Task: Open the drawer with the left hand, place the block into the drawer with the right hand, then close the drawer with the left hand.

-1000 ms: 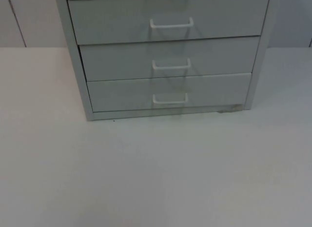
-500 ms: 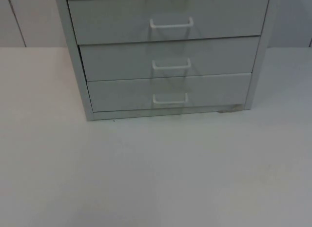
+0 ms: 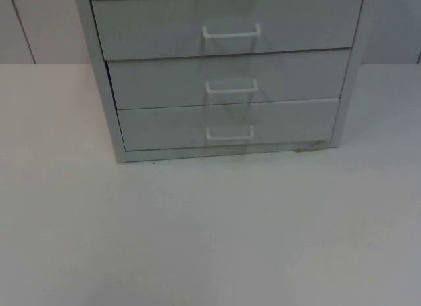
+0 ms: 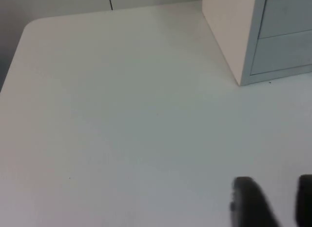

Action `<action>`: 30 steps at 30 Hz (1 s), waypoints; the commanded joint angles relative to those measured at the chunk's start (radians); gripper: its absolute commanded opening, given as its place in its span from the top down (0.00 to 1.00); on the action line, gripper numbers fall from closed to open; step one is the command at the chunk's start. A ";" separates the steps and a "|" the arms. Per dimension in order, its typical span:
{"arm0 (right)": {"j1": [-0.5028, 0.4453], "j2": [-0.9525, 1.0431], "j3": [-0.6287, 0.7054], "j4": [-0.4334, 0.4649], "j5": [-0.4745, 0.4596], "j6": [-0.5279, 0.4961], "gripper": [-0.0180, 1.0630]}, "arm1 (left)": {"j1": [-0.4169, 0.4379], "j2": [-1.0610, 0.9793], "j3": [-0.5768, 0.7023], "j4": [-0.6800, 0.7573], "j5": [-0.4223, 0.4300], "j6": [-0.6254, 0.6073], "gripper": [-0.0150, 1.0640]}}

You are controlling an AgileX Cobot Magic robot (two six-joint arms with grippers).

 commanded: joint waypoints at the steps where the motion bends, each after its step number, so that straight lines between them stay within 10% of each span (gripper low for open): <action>1: -0.006 -0.004 0.002 -0.006 -0.002 0.001 0.26 | 0.005 -0.003 0.004 -0.012 -0.011 0.003 0.57; 4: -0.006 -0.004 0.002 -0.006 -0.002 -0.001 0.26 | 0.005 -0.003 0.004 -0.012 -0.011 0.003 0.17; 7: -0.006 -0.004 0.002 -0.006 -0.002 -0.004 0.25 | 0.005 -0.003 0.004 -0.012 -0.011 0.003 0.01; 12: -0.006 -0.004 0.002 -0.006 -0.002 -0.004 0.02 | 0.005 -0.003 0.004 -0.012 -0.011 0.003 0.01; 30: -0.006 -0.004 0.002 -0.008 -0.002 0.001 0.01 | 0.005 -0.003 0.004 -0.012 -0.011 0.003 0.01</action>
